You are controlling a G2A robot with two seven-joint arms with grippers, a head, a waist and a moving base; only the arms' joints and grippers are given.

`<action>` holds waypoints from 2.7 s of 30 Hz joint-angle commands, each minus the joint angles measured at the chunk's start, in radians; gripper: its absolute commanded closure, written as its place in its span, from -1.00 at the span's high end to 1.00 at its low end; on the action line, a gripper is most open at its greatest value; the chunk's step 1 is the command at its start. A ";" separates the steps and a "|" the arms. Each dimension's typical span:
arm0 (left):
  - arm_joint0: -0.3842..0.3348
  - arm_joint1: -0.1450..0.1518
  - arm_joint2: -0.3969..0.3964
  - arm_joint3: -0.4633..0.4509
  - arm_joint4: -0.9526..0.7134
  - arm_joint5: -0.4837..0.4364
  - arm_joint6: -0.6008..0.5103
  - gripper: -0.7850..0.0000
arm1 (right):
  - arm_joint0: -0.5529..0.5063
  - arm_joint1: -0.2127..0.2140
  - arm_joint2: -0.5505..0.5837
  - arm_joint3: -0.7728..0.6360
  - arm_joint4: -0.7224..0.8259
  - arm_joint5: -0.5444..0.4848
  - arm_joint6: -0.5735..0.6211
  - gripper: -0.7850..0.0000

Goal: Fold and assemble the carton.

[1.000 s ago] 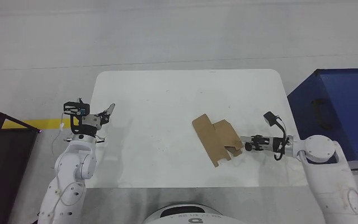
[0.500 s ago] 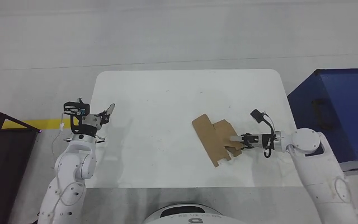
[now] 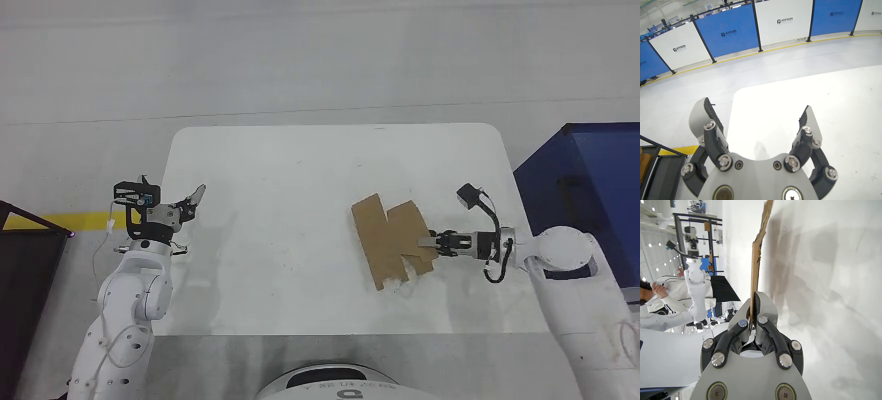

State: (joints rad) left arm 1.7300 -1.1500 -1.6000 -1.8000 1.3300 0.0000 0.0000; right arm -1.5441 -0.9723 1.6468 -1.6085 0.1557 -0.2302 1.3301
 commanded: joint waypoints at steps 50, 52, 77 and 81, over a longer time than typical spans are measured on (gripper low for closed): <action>0.000 0.000 0.000 0.000 0.000 0.000 0.000 1.00 | 0.219 -0.089 -0.446 -0.034 1.895 1.107 -0.465 -1.00; 0.000 0.000 0.000 0.000 0.000 0.000 0.000 1.00 | 0.216 -0.093 -0.456 -0.048 1.959 1.096 -0.514 -1.00; 0.000 0.000 0.000 0.000 0.000 0.000 0.000 1.00 | 0.223 -0.058 -0.157 -0.250 0.377 -0.046 -0.305 -1.00; 0.000 0.000 0.000 0.000 0.000 0.000 0.000 1.00 | 0.207 -0.056 -0.125 -0.278 0.092 -0.211 -0.421 -1.00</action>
State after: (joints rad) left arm 1.7300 -1.1500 -1.6000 -1.8000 1.3300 0.0000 0.0000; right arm -1.3297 -1.0277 1.5203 -1.8792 0.3428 -0.3947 0.9452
